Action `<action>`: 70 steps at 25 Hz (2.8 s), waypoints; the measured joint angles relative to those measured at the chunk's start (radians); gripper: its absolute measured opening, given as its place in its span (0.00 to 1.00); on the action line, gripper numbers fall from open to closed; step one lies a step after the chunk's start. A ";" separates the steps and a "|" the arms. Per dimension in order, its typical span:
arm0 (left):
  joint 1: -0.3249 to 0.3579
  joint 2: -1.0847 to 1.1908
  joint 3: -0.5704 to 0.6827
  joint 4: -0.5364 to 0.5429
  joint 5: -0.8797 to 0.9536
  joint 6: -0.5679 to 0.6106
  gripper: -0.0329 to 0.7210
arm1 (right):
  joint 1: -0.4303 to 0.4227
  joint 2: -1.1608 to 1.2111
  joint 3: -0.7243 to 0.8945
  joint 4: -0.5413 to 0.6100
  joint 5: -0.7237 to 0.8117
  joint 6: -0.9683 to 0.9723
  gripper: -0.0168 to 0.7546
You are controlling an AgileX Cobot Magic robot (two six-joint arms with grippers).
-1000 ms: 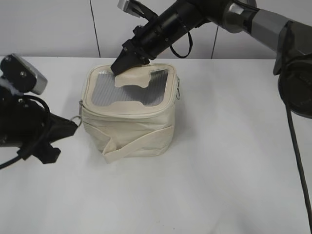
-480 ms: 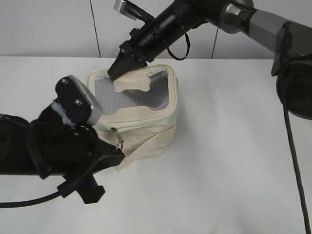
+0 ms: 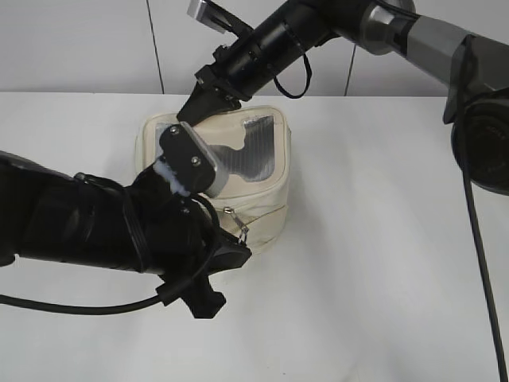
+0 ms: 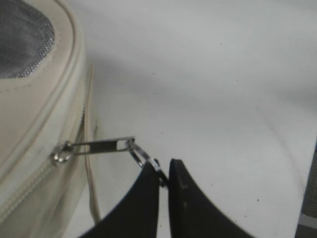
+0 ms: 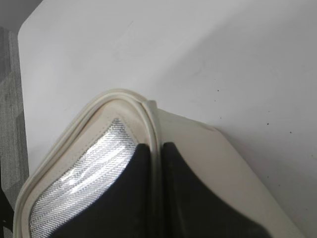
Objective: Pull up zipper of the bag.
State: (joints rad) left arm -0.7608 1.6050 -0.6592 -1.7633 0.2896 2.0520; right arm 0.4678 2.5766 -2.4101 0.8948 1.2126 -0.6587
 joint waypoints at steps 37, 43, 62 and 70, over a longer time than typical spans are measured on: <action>0.449 0.608 -1.253 0.829 0.913 -0.935 0.62 | -0.398 -0.706 1.557 0.918 -0.395 -1.189 0.63; 0.429 0.636 -1.271 0.909 0.921 -0.951 0.63 | -0.352 -0.687 1.557 0.925 -0.398 -1.237 0.64; 0.418 0.669 -1.285 0.966 0.898 -1.025 0.13 | -0.220 -0.645 1.482 0.930 -0.621 -1.370 0.64; 0.418 0.669 -1.285 0.967 0.898 -1.027 0.12 | -0.180 -0.572 1.411 0.930 -0.671 -1.372 0.63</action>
State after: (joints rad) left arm -0.3426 2.2739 -1.9438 -0.7965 1.1871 1.0249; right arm 0.2879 2.0050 -0.9991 1.8244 0.5415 -2.0303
